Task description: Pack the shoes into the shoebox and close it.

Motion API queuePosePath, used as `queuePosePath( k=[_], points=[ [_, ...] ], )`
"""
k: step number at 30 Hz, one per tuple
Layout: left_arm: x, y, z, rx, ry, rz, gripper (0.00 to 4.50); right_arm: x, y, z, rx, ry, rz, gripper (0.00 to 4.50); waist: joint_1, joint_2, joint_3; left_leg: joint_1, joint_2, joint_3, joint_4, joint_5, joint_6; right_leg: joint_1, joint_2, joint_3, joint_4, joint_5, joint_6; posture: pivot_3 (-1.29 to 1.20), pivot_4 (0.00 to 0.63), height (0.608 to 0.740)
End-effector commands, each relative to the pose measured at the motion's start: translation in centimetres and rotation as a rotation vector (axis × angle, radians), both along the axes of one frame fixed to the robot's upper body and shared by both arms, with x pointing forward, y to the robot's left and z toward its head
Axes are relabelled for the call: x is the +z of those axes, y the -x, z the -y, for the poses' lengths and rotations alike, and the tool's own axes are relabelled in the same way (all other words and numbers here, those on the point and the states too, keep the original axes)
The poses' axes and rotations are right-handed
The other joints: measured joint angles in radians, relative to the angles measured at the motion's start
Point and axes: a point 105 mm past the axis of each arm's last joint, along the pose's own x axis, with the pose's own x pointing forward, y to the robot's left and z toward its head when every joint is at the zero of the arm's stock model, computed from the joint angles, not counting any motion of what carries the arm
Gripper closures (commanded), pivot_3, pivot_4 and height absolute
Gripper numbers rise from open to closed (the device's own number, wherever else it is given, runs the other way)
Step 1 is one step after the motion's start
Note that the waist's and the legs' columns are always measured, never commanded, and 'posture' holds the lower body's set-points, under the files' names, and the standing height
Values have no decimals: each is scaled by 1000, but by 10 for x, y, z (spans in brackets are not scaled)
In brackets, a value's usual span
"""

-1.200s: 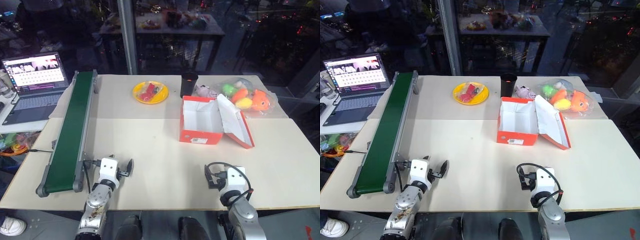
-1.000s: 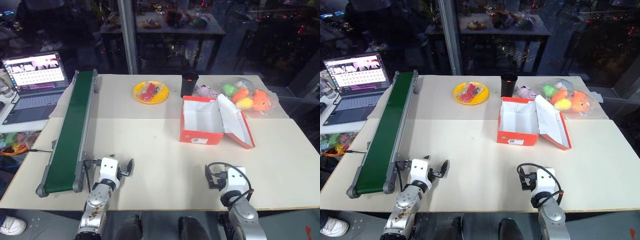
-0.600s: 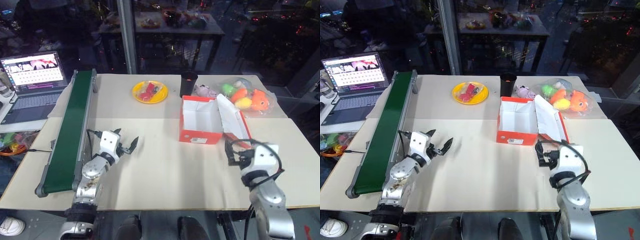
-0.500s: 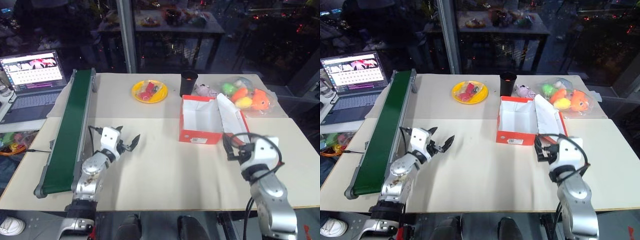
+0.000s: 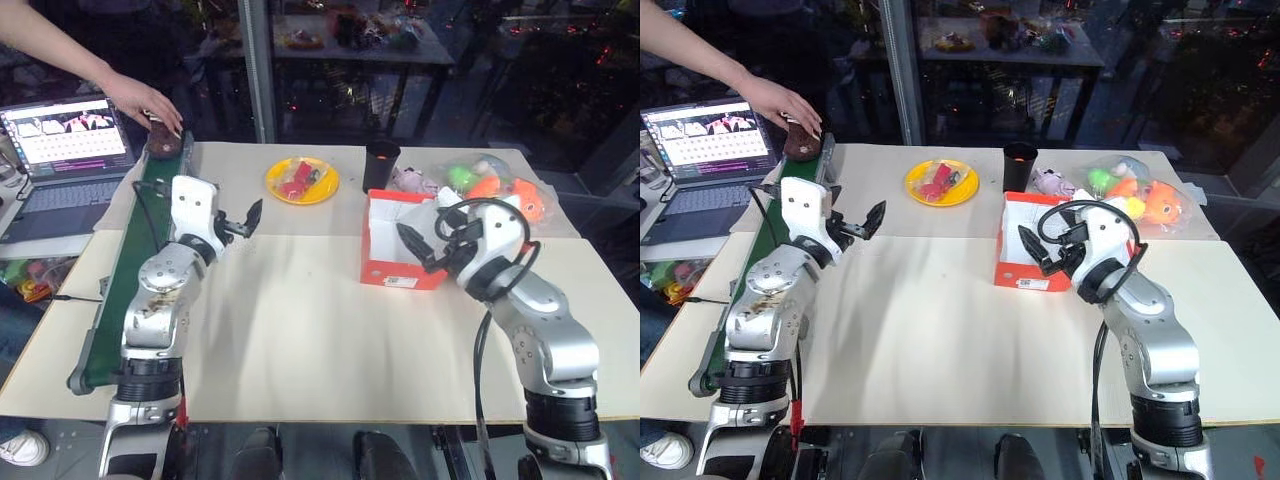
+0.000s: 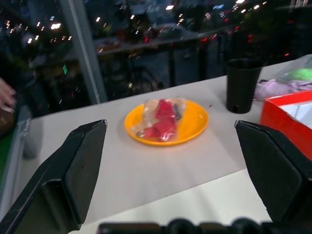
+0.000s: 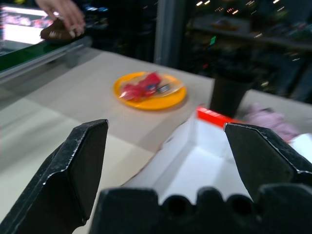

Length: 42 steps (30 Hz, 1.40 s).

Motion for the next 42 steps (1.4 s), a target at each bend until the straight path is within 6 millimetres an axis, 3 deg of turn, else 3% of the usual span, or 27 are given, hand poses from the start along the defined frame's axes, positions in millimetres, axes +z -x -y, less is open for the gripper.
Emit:
queuePosePath(
  k=[1,7,12,19,25,30,42],
  points=[
    [23,8,-10,82,-9,34,0,10,-2,-15,76,-21,28,48,0,0,0,0,0,0,0,0,0,0,0,0,0,0,0,0,150,736],
    [21,18,-37,267,9,-30,0,5,6,-54,304,-42,-36,48,-4,-1,1,0,0,0,0,0,0,0,1,0,1,1,2,0,150,736],
    [27,27,-89,424,-38,-31,0,10,13,-78,459,-47,-56,48,-8,-2,1,0,1,-1,0,0,0,-1,1,0,2,2,2,0,150,736],
    [7,37,-167,549,6,-92,0,12,4,-90,507,-11,-57,48,-3,-3,2,1,1,-1,-1,0,0,-1,1,-1,2,0,-3,0,150,736],
    [-14,34,-204,552,59,-134,0,5,-3,-89,486,51,-70,48,3,-6,3,0,1,0,-1,0,-1,-1,0,-2,2,2,-8,0,150,736],
    [-19,21,-210,496,45,-124,0,9,-1,-92,492,75,-61,48,2,-8,4,0,1,0,-2,-1,-1,-2,0,-3,2,4,-9,0,150,736],
    [-30,-9,-203,385,-5,-156,0,2,12,-90,483,98,-79,48,1,-8,4,0,1,0,-3,0,-1,-3,0,-4,2,6,-6,0,150,736]
  ],
)
